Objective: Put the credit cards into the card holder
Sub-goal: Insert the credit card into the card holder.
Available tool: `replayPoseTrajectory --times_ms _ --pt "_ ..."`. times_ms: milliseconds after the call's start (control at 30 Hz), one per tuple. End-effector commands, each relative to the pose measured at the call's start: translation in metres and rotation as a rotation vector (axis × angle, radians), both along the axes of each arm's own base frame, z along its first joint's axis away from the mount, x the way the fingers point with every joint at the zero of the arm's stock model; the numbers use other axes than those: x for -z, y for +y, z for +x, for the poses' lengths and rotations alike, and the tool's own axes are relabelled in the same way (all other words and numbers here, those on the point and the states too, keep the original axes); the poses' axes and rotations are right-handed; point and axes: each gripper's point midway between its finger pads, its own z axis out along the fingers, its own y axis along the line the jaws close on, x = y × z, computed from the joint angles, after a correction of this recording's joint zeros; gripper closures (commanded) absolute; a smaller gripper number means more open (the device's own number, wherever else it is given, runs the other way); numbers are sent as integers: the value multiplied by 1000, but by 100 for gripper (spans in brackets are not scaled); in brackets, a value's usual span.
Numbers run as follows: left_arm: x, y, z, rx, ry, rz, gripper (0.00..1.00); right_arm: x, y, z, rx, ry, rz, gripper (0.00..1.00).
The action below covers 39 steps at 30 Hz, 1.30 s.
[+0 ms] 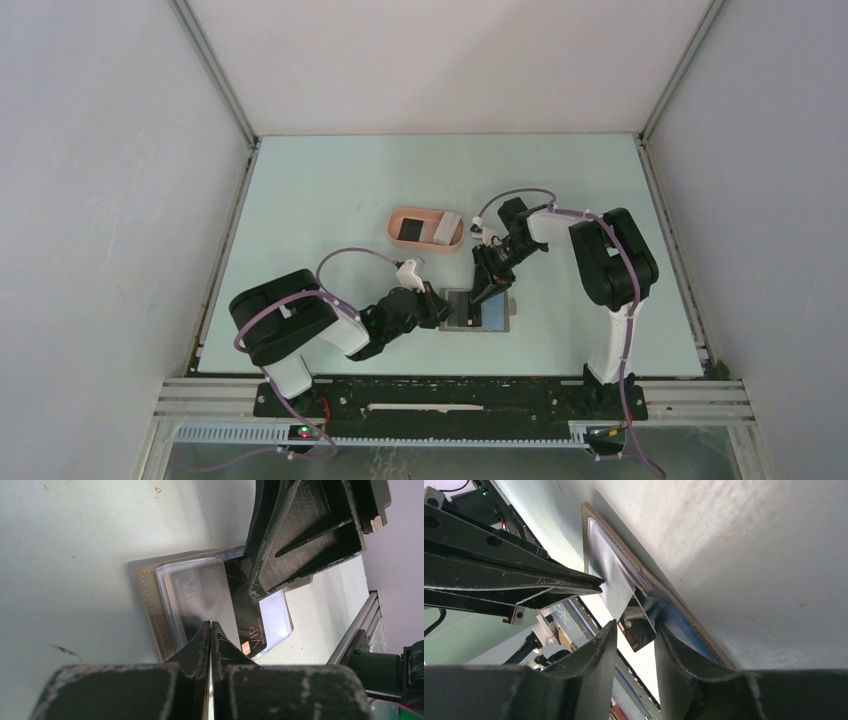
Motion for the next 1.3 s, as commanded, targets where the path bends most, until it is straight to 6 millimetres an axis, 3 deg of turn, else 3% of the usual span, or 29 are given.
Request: replayPoseTrajectory --times_ms 0,500,767,967,1267 --pt "10 4 -4 11 2 30 97 -21 3 12 -43 -132 20 55" --pt "-5 3 -9 36 -42 -46 88 -14 -10 16 -99 -241 -115 52" --pt "-22 9 -13 43 -78 -88 74 -23 -9 12 -119 -253 -90 54" --pt "-17 22 -16 15 -74 -64 68 -26 -10 0 -146 -220 -60 61" --pt "-10 19 -14 19 -56 -40 64 -12 -14 -9 -157 -151 -89 66"
